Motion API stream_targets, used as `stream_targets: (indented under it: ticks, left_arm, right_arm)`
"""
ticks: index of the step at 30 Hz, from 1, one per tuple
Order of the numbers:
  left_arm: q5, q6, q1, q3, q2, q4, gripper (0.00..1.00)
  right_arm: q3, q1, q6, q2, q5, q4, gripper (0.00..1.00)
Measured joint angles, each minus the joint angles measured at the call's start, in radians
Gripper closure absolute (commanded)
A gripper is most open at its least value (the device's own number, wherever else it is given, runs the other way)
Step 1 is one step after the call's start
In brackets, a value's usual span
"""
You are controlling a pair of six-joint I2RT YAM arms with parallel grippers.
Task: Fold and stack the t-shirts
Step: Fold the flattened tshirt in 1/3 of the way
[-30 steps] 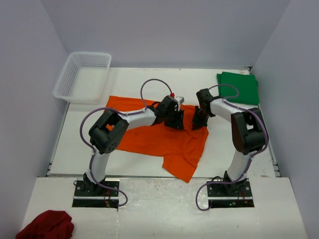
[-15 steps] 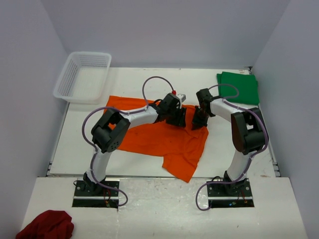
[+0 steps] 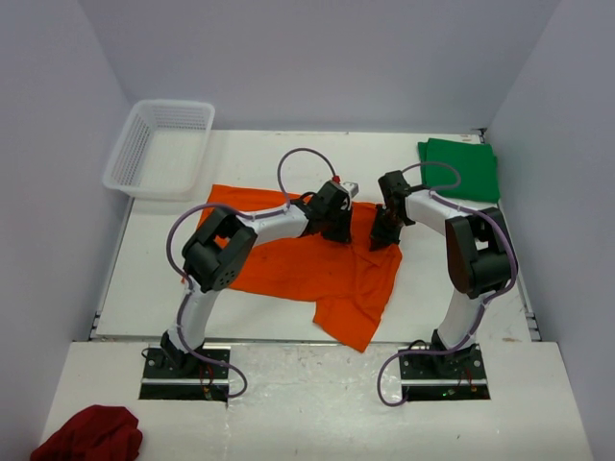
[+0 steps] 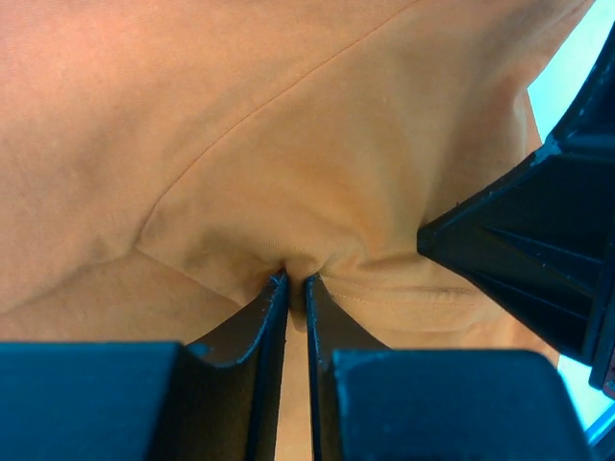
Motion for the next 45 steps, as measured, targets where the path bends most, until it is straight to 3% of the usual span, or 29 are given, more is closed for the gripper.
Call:
stream_targets:
  ticks: [10,28,37,41,45]
  left_arm:
    - [-0.055,0.001,0.000,-0.114,-0.104,-0.045,0.73]
    - [-0.086,0.023,-0.006,-0.158,-0.136,-0.044,0.71]
    - [-0.101,0.089,-0.006,-0.070,-0.150,-0.105,0.70]
    - [-0.103,0.117,-0.006,0.009,-0.170,-0.128,0.58]
    - [-0.099,0.135,-0.006,0.072,-0.171,-0.147,0.57]
  right_arm:
    - [0.000,0.001,0.001,0.000,0.000,0.000,1.00]
    - [0.002,0.007,-0.003,-0.010,0.001,-0.010,1.00]
    - [0.168,0.007,-0.076,-0.104,0.046,-0.079,1.00]
    - [0.219,0.007,-0.102,-0.213,0.058,-0.111,1.00]
    - [0.278,0.007,-0.122,-0.293,0.076,-0.147,1.00]
